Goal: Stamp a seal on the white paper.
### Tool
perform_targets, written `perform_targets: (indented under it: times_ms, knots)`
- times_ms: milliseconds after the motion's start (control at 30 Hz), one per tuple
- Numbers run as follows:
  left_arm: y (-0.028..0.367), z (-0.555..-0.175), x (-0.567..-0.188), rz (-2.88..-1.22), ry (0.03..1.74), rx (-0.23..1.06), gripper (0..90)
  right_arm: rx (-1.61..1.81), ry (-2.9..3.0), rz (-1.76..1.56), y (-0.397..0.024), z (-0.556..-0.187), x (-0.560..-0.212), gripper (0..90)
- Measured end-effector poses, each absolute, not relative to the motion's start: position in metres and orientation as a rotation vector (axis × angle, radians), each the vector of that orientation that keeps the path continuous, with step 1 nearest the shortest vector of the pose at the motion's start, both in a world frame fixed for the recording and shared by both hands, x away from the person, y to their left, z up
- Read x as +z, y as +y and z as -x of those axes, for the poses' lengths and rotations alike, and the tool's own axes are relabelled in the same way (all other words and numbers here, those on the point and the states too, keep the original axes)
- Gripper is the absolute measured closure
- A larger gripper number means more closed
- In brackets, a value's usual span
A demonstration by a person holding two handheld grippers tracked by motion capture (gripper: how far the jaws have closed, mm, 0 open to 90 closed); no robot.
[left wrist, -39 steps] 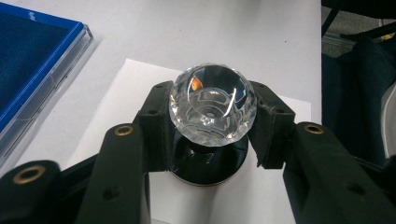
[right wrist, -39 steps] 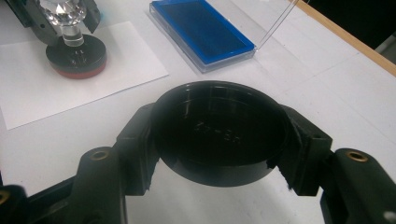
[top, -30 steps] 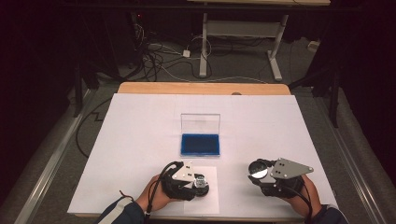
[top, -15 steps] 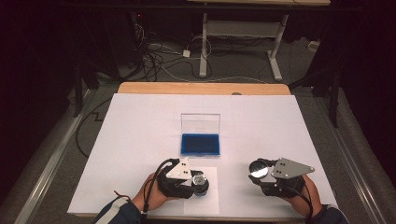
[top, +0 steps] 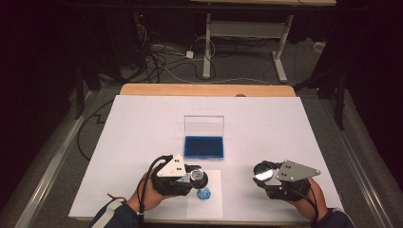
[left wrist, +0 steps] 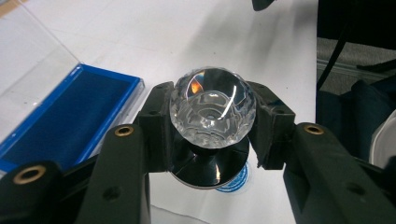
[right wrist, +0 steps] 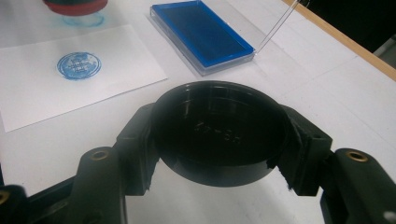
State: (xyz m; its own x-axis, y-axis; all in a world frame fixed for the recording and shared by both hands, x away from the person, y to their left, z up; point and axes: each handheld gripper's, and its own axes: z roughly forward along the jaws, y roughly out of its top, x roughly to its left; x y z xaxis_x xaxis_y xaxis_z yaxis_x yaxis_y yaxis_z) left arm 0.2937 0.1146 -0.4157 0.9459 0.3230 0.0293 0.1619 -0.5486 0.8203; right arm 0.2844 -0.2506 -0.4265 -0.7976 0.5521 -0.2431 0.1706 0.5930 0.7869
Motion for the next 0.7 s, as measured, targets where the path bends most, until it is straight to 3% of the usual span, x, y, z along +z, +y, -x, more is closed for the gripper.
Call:
perform_targets:
  times_ms: [700]
  knots:
    - [0.140,-0.300,-0.403,-2.101,0.399,0.285,54.1,1.096,2.359,-0.583,-0.250,-0.289,-0.428,39.0]
